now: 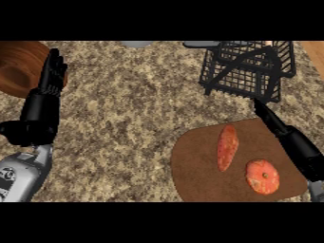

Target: Pick the sweet potato from the cutting board and place it in the tiered basket

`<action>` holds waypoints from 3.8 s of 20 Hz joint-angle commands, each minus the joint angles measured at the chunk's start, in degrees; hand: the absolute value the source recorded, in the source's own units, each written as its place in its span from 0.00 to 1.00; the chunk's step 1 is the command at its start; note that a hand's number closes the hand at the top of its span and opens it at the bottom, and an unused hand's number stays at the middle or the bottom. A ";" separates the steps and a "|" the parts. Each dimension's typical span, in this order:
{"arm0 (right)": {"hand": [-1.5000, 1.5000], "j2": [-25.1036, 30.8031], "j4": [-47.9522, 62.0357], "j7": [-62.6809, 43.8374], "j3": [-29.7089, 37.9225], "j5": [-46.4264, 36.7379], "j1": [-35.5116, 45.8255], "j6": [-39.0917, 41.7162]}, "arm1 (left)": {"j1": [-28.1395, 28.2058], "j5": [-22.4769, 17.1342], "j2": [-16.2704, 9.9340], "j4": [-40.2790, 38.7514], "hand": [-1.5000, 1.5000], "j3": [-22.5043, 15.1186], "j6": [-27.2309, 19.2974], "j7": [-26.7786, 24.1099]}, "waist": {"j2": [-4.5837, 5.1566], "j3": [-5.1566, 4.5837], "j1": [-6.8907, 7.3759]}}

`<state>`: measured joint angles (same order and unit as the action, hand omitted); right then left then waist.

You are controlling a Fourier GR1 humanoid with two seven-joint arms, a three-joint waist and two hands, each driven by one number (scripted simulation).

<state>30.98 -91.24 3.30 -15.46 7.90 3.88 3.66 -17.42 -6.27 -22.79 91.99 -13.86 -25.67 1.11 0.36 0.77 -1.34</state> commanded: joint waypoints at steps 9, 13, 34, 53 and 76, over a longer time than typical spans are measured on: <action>0.00 -7.84 2.77 -10.89 30.07 -2.45 -5.30 -41.29 | 16.98 -3.84 2.97 -9.56 0.50 -0.24 -1.65 5.90 | -1.03 -0.94 -7.00; 0.00 -17.85 -6.20 -7.36 30.89 -6.11 -8.45 -55.61 | 20.77 -4.04 5.30 -10.24 0.50 -2.39 -0.73 3.02 | -1.15 -1.05 -2.94; 0.00 -3.06 -33.61 -67.28 5.38 -46.57 -31.13 -31.50 | 20.32 -2.67 6.89 -11.23 0.50 -5.28 3.10 -0.60 | 0.59 -1.49 3.73; 0.00 -26.18 -20.77 -88.55 -2.94 -68.88 -8.92 -2.32 | 18.42 -2.98 7.42 -14.45 0.50 -3.85 5.10 -2.04 | 0.25 -1.17 3.24; 0.00 -30.96 0.06 -88.53 8.21 -61.31 8.02 5.13 | 21.73 -2.29 8.24 -14.01 0.50 -2.69 4.78 -3.35 | -0.29 -0.90 2.12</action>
<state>0.31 -93.69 -71.66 -7.09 -54.58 8.96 6.41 3.34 -8.82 -15.35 79.35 -16.46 -20.80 -1.08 0.02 -0.07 0.90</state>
